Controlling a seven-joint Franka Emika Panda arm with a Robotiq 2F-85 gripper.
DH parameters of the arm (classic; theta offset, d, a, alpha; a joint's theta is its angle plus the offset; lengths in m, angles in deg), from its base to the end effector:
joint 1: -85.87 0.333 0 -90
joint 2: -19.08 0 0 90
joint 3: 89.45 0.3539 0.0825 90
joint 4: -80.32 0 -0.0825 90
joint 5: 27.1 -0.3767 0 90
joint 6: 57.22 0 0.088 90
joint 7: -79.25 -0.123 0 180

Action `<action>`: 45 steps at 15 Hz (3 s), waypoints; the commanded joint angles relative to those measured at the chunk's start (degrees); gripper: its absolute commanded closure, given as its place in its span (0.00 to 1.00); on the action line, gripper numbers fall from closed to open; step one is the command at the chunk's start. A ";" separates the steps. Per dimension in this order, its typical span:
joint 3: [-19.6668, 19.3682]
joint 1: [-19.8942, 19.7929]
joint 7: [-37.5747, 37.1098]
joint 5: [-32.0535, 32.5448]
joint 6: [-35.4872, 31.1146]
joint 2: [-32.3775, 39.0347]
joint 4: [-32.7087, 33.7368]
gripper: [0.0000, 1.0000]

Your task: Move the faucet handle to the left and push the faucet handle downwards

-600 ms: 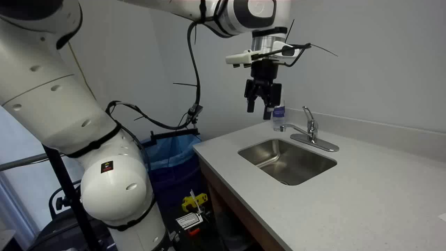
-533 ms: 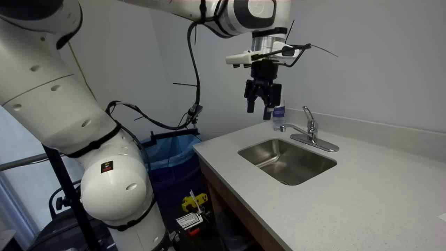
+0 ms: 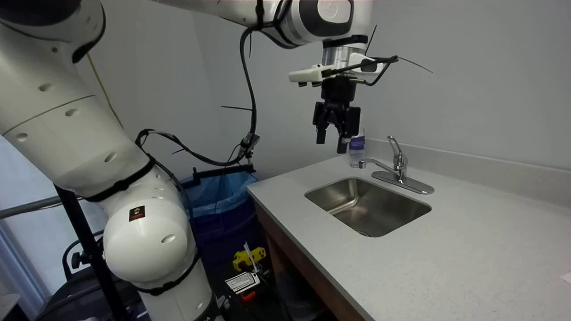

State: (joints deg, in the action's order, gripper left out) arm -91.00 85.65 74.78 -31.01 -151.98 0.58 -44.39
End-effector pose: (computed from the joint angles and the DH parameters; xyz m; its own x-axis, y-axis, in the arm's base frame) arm 0.4126 -0.0060 0.5311 0.9727 -0.1104 -0.2040 -0.1246 -0.9905 -0.0583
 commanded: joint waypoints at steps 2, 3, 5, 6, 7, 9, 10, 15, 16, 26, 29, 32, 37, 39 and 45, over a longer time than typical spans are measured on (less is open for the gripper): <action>0.37 -0.44 0.12 -0.10 0.14 0.04 0.12 0.00; 0.37 -0.44 0.12 -0.10 0.14 0.04 0.12 0.00; 0.37 -0.44 0.12 -0.10 0.14 0.04 0.12 0.00; 0.37 -0.44 0.12 -0.10 0.14 0.04 0.12 0.00; 0.37 -0.44 0.12 -0.10 0.14 0.04 0.12 0.00; 0.37 -0.44 0.12 -0.10 0.14 0.04 0.12 0.00; 0.37 -0.44 0.12 -0.10 0.14 0.04 0.12 0.00; 0.81 -0.32 -0.65 0.05 -0.66 2.47 2.61 0.00; 0.86 -0.30 -0.68 -0.05 -0.78 3.43 3.71 0.00; 0.31 -0.62 -0.27 1.04 -11.32 15.60 13.98 0.00; -0.20 -0.89 -0.23 1.42 -15.71 20.01 16.57 0.00; -0.42 -1.01 -0.24 2.49 -20.05 24.24 18.72 0.00; -0.45 -0.50 -1.07 5.47 -24.04 29.81 22.50 0.00; -0.38 -0.76 -0.29 4.30 -23.65 27.92 19.59 0.00; -0.37 -0.76 -0.29 4.30 -23.65 28.00 19.51 0.00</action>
State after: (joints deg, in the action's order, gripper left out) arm -91.49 85.02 74.48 -26.72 -175.84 28.56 -25.03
